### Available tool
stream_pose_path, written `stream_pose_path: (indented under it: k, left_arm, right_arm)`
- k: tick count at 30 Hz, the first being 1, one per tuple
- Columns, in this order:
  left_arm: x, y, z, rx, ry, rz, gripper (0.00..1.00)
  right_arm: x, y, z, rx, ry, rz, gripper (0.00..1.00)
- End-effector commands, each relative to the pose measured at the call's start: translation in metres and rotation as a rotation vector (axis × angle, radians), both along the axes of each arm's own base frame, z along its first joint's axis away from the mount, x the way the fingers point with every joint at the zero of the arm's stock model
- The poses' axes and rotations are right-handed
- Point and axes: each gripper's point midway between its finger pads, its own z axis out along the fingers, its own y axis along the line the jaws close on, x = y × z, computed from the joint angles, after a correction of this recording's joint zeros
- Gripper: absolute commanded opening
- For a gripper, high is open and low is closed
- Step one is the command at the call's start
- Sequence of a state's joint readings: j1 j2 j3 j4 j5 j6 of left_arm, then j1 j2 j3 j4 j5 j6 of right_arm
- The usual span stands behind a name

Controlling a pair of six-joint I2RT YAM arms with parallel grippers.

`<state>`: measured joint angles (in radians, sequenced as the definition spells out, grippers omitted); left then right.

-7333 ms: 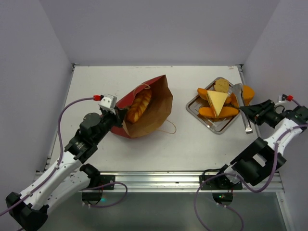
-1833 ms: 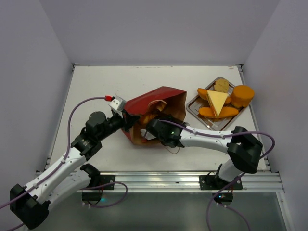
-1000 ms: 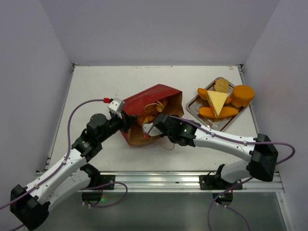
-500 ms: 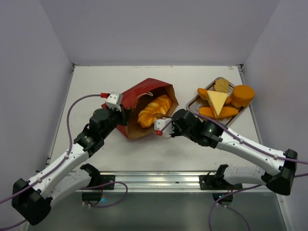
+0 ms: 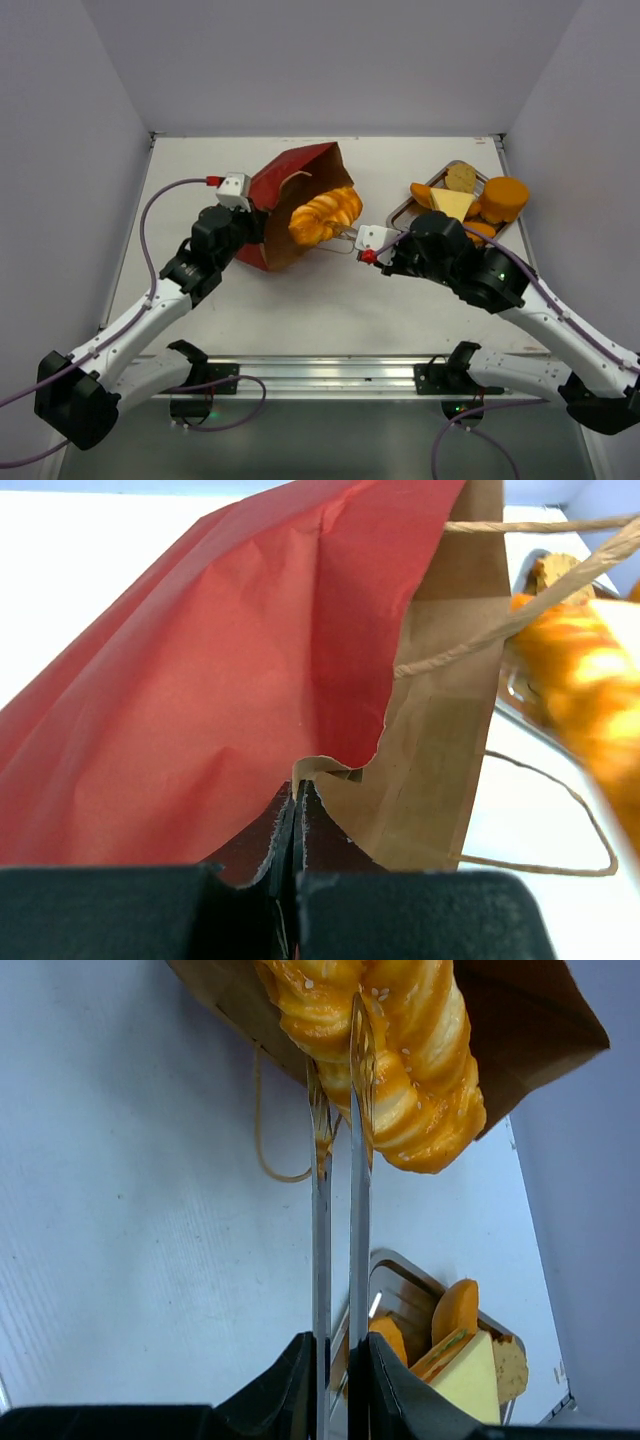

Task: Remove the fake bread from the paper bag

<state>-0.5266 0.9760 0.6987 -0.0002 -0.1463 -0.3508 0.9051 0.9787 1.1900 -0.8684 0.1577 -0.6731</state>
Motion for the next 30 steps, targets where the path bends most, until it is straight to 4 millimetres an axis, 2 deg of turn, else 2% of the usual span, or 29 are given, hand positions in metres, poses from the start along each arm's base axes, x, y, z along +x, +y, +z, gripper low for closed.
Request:
stream_pose_path:
  k: [1,5,10,11,13,14,15,17,18,20,21,22,26,29,30]
  left_arm:
    - [0.019,0.013,0.033,-0.060,-0.045,0.095,0.00]
    - [0.033,0.021,0.046,-0.109,-0.044,0.129,0.00]
    - [0.053,0.026,0.063,-0.196,-0.027,0.130,0.00]
    - [0.057,0.023,0.071,-0.222,-0.029,0.109,0.00]
    - [0.066,0.030,0.081,-0.269,-0.038,0.124,0.00]
    - [0.070,0.030,0.086,-0.285,-0.040,0.110,0.00]
    - [0.077,0.043,0.087,-0.294,-0.039,0.142,0.00]
    - [0.087,0.053,0.080,-0.338,-0.002,0.147,0.00]
    - [0.095,0.070,0.080,-0.356,-0.013,0.179,0.00]
    - [0.108,0.083,0.071,-0.387,0.008,0.190,0.00]
    - [0.111,0.085,0.068,-0.394,0.015,0.182,0.00]
    - [0.117,0.084,0.056,-0.400,0.049,0.170,0.00]
    - [0.127,0.091,0.040,-0.408,0.079,0.176,0.04]
    - [0.127,0.090,0.036,-0.425,0.086,0.172,0.17]
    - [0.128,0.102,0.034,-0.427,0.082,0.197,0.21]
  right_arm:
    - [-0.037,-0.006,0.021,-0.049,-0.012,0.307,0.00]
    - [-0.036,-0.019,0.035,0.002,-0.043,0.253,0.00]
    - [-0.015,-0.046,0.067,0.083,-0.143,0.061,0.00]
    - [-0.008,-0.059,0.073,0.095,-0.164,-0.016,0.00]
    - [0.000,-0.070,0.084,0.118,-0.204,-0.094,0.00]
    - [0.005,-0.082,0.087,0.122,-0.222,-0.161,0.00]
    - [0.008,-0.086,0.085,0.115,-0.224,-0.187,0.00]
    - [0.015,-0.095,0.083,0.108,-0.230,-0.250,0.00]
    - [0.019,-0.101,0.076,0.077,-0.224,-0.286,0.00]
    - [0.025,-0.109,0.066,0.038,-0.210,-0.339,0.00]
    - [0.030,-0.116,0.062,0.009,-0.213,-0.380,0.00]
    - [0.033,-0.121,0.061,-0.001,-0.218,-0.408,0.00]
    - [0.043,-0.142,0.053,-0.074,-0.221,-0.520,0.00]
    - [0.049,-0.159,0.041,-0.139,-0.201,-0.593,0.00]
    - [0.051,-0.162,0.038,-0.156,-0.193,-0.607,0.00]
